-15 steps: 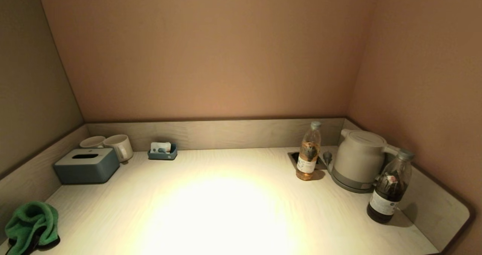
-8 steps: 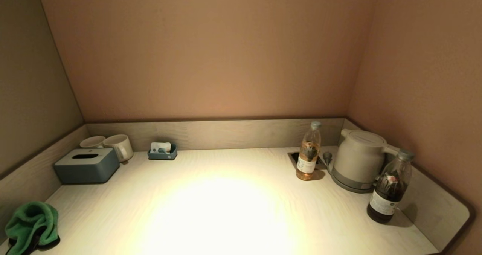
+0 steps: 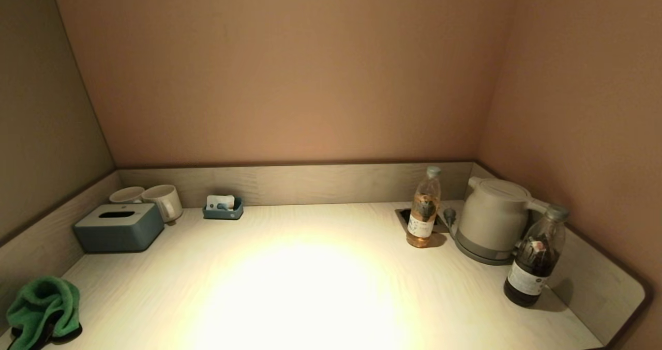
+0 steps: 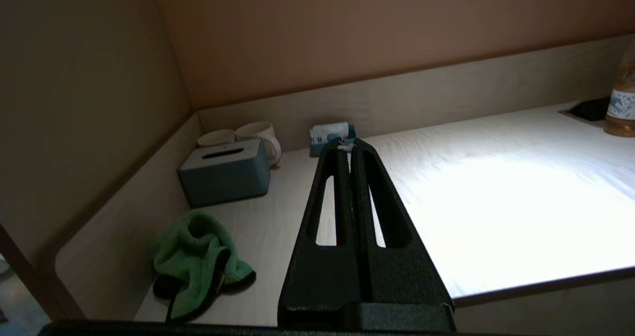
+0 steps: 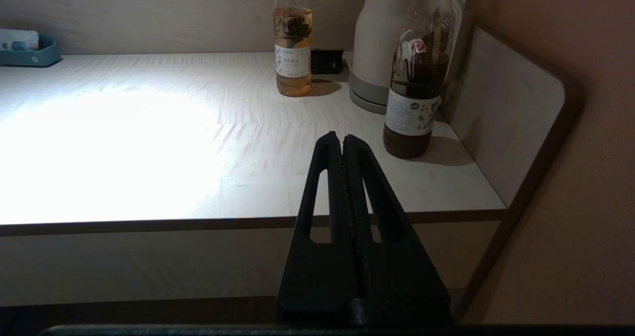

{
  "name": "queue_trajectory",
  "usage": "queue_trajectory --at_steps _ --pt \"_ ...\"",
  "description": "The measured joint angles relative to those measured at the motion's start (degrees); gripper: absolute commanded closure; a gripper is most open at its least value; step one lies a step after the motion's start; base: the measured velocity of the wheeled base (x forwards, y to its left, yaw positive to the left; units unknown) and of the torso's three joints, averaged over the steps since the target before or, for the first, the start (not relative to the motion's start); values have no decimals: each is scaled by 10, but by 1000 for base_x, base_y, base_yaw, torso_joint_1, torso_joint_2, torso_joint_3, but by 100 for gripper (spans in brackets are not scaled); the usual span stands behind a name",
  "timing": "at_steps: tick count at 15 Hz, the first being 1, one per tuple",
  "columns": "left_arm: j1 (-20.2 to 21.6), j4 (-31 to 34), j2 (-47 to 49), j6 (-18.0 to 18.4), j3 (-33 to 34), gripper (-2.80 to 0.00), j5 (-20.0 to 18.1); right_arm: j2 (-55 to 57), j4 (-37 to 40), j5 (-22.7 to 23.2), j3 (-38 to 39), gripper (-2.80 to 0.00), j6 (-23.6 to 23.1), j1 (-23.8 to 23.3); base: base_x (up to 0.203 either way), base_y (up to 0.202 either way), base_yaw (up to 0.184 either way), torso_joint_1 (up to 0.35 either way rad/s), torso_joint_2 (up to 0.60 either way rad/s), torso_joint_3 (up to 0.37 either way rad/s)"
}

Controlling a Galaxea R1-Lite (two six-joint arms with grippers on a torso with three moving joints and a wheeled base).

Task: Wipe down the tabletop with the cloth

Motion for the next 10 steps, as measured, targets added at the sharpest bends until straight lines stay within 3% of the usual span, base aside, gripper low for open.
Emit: queue_trajectory --at_steps 4,7,10 --pt "0 -119 0 8 71 0 1 0 0 0 0 0 0 0 0 0 0 0 0 0" --pt "0 -153 0 -3 114 0 11 0 0 0 0 0 0 0 0 0 0 0 0 0" --pt "0 -138 0 -9 121 0 12 0 0 0 0 0 1 0 0 0 0 0 0 0"
